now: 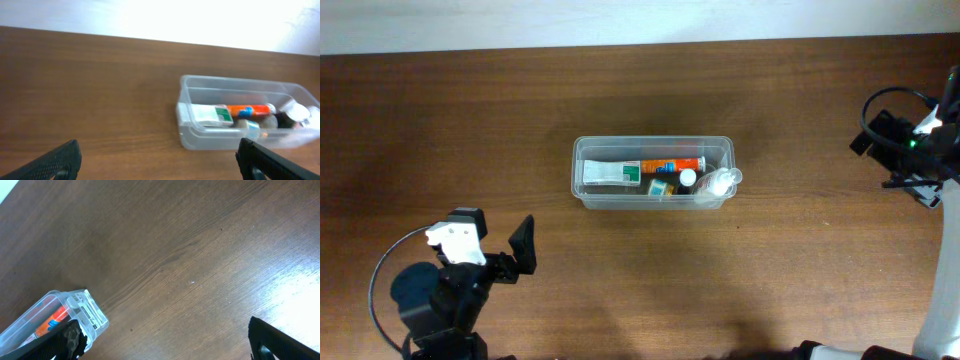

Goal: Pack container

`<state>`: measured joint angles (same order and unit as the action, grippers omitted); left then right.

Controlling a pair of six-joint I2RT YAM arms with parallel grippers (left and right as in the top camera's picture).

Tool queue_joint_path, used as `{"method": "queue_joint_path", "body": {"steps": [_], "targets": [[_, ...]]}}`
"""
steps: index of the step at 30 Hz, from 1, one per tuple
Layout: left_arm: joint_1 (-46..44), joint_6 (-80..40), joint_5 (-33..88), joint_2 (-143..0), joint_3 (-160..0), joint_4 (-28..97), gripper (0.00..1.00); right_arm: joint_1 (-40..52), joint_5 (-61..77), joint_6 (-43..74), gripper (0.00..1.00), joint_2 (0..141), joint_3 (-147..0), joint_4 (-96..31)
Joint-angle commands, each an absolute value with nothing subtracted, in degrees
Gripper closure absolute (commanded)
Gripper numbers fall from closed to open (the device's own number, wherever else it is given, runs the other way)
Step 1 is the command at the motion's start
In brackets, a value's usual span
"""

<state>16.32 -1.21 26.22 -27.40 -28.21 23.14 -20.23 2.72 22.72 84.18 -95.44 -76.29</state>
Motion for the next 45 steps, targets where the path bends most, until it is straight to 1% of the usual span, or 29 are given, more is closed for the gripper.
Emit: {"method": "queue_joint_path", "body": {"steps": [1,7,14,16,26,29,31,36,42,43,45], "targets": [[16.69,-1.72,32.16,-27.35,-27.20,20.49,0.00,-20.49,2.79,22.98,0.02,84.14,-95.68,-76.14],[16.69,-1.67,23.09,-27.35,-27.20,20.45,0.00,-20.49,2.79,22.98,0.02,84.14,-95.68,-76.14],[15.25,5.98,22.02,-27.09,-27.14,24.47,0.00,-20.49,2.79,22.98,0.02,84.14,-95.68,-76.16],[14.59,7.86,21.10,-25.12,-26.28,24.64,0.00,-20.49,2.79,22.98,0.02,84.14,-95.68,-76.14],[14.02,6.90,20.14,-8.19,-13.65,22.72,0.00,-20.49,2.79,22.98,0.01,84.14,-95.68,-76.16],[11.99,6.96,20.08,-4.34,-11.29,22.57,0.00,-20.49,2.79,22.98,0.02,84.14,-95.68,-76.16],[8.95,6.96,18.74,-0.32,-8.95,22.48,0.00,-20.49,2.79,22.98,0.02,84.14,-95.68,-76.16],[4.86,6.98,15.79,-0.30,-5.37,16.25,0.00,-20.49,2.79,22.98,0.02,84.14,-95.68,-76.14],[4.86,6.98,15.79,-0.30,-5.08,15.68,0.00,-20.49,2.79,22.98,0.01,84.14,-95.68,-76.14],[4.86,6.98,15.79,-0.30,-5.08,15.68,0.00,-20.49,2.79,22.98,0.03,84.14,-95.68,-76.14],[4.86,6.98,15.79,-0.30,-5.08,15.68,0.00,-20.49,2.79,22.98,0.01,84.14,-95.68,-76.14]]}}
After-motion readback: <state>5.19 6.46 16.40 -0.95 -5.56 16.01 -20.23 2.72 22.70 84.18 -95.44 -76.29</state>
